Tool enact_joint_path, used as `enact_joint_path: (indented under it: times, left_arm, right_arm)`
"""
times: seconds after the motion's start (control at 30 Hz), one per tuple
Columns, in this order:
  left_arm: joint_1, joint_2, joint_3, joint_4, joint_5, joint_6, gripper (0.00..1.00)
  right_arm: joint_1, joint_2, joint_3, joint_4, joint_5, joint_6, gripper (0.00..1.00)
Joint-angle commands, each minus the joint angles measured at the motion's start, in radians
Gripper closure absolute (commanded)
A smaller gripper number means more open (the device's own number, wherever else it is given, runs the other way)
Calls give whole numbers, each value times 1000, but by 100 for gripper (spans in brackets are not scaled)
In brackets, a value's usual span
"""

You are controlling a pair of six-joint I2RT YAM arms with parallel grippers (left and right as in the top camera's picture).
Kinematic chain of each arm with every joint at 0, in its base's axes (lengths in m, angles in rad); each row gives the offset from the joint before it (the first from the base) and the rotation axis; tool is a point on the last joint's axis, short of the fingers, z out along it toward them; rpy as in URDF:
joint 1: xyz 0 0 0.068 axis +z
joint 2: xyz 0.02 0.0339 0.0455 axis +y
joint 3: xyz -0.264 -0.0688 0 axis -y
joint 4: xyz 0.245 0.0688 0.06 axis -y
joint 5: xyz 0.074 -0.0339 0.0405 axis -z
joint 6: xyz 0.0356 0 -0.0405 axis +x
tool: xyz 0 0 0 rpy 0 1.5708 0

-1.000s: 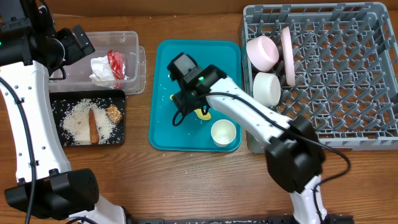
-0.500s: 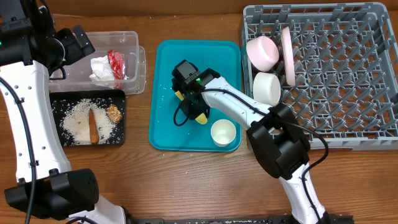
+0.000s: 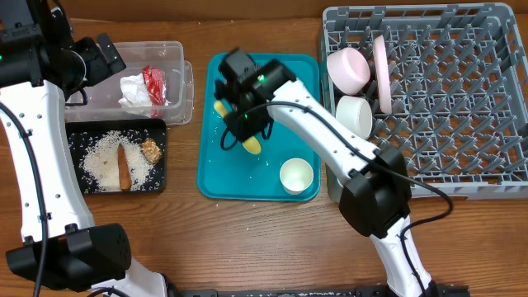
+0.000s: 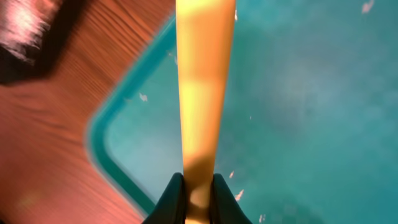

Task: Sort waste into correct bins and load items into the dishwasher
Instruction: 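Carry the yellow spoon right and lay it in the rack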

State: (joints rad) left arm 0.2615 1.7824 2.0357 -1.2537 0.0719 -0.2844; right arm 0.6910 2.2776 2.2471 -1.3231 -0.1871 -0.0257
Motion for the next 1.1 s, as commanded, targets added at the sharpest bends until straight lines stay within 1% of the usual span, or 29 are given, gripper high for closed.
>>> enact_joint_path:
  times: [0.0, 0.03, 0.07, 0.2, 0.27, 0.37, 0.47, 0.53, 0.57, 0.67, 0.77, 0.83, 0.87, 0.97, 1.07]
  left_arm:
    - [-7, -10, 14, 1, -1, 16, 0]
    - [-7, -10, 14, 1, -1, 16, 0]
    - [-7, -10, 14, 1, -1, 16, 0]
    - [-7, -10, 14, 1, -1, 16, 0]
    - [-7, -10, 14, 1, -1, 16, 0]
    - [-7, -10, 14, 1, -1, 16, 0]
    - [-7, -10, 14, 1, -1, 16, 0]
    - [-7, -10, 14, 1, -1, 16, 0]
    - [-7, -10, 14, 1, -1, 16, 0]
    - [-7, -10, 14, 1, -1, 16, 0]
    - [-7, -10, 14, 1, -1, 16, 0]
    - [-7, -10, 14, 1, -1, 16, 0]
    - [-7, -10, 14, 1, -1, 16, 0]
    - [-7, -10, 14, 1, -1, 16, 0]
    - [-7, -10, 14, 1, -1, 16, 0]
  right_arm:
    - [-52, -91, 200, -100, -18, 132, 96]
    - [-92, -121, 275, -155, -23, 173, 96]
    - [-121, -143, 311, -183, -26, 190, 96]
    - [-273, -257, 399, -272, -24, 245, 96]
    - [-431, -352, 404, -336, -3, 332, 96]
    - [-633, -404, 389, -371, -7, 392, 96]
    - [-764, -404, 355, -371, -17, 422, 96]
    - [-829, -404, 280, -370, -16, 434, 96]
    - [-841, -404, 251, -370, -13, 440, 96]
    - [-866, -404, 92, -360, 19, 463, 96]
    - [-868, -404, -164, -295, 29, 579, 96]
    - [-867, -404, -290, -248, 29, 651, 96]
    - [-866, -404, -377, -220, 29, 708, 96]
    - [-866, -404, -525, -169, 25, 803, 96]
    - [-866, -404, -567, -154, 2, 819, 96]
